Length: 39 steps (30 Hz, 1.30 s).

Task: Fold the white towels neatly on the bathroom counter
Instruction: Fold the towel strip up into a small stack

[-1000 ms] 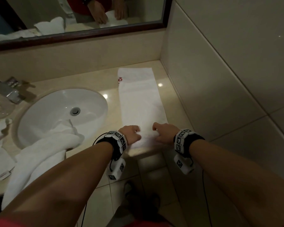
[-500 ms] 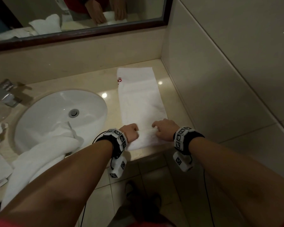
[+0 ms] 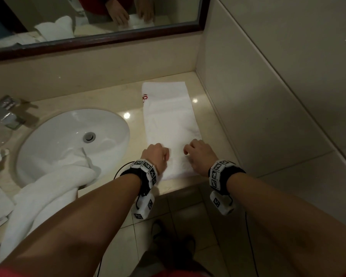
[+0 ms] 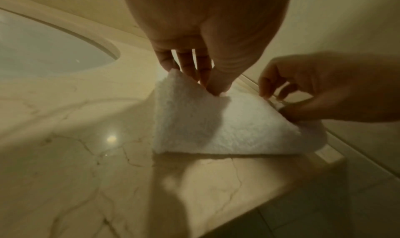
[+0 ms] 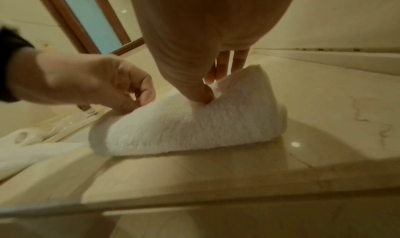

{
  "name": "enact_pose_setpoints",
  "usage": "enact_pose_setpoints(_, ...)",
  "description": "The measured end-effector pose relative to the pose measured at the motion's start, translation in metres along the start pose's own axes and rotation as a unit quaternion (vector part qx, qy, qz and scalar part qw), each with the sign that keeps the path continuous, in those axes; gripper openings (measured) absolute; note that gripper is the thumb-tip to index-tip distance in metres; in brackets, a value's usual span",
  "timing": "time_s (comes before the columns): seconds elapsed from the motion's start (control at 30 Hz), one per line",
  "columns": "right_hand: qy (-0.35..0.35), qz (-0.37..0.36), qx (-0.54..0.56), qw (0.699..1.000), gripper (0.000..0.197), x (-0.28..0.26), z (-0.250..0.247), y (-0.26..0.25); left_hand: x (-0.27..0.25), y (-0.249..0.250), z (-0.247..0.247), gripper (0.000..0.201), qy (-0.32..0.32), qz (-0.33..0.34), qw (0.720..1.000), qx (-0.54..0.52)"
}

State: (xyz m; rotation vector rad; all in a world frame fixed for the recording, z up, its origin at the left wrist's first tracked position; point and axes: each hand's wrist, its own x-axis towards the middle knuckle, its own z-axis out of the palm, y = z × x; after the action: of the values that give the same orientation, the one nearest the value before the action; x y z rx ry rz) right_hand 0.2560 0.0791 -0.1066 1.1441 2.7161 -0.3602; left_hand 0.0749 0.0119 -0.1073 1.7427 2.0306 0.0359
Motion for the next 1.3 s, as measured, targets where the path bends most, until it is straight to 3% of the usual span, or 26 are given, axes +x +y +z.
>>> enact_pose_setpoints(0.17,0.051,-0.055,-0.074,0.994,0.024,-0.017,0.007,-0.006,-0.020,0.013,0.012,0.019,0.032,0.050,0.995,0.082)
enact_pose_setpoints(0.27,0.063,-0.069,-0.069,0.993,0.031,-0.031,0.009,-0.004,-0.035,0.013,0.018,0.043,0.032,0.057,0.990,0.127)
enact_pose_setpoints(0.37,0.024,-0.069,-0.058,0.996,0.049,-0.042,0.013,-0.002,-0.046,0.014,0.027,0.060,0.037,0.063,0.983,0.168)
enact_pose_setpoints(0.47,0.001,-0.063,-0.052,0.997,0.066,-0.047,0.019,0.000,-0.049,0.015,0.037,0.062,0.052,0.051,0.980,0.185)
enact_pose_setpoints(0.63,0.034,-0.054,-0.032,0.997,0.057,-0.046,0.024,-0.003,-0.046,0.018,0.039,0.057,0.062,0.040,0.978,0.196)
enact_pose_setpoints(0.87,0.018,-0.056,-0.040,0.997,0.061,-0.051,0.022,-0.001,-0.048,0.022,0.034,0.056,0.041,0.049,0.981,0.182)
enact_pose_setpoints(1.07,-0.023,-0.061,-0.044,0.997,0.062,-0.056,0.011,0.000,-0.049,0.023,0.024,0.063,-0.015,0.051,0.990,0.128)
enact_pose_setpoints(1.3,-0.087,-0.061,-0.043,0.993,0.065,-0.053,0.001,0.001,-0.046,0.022,0.011,0.058,-0.096,0.000,0.995,0.015)
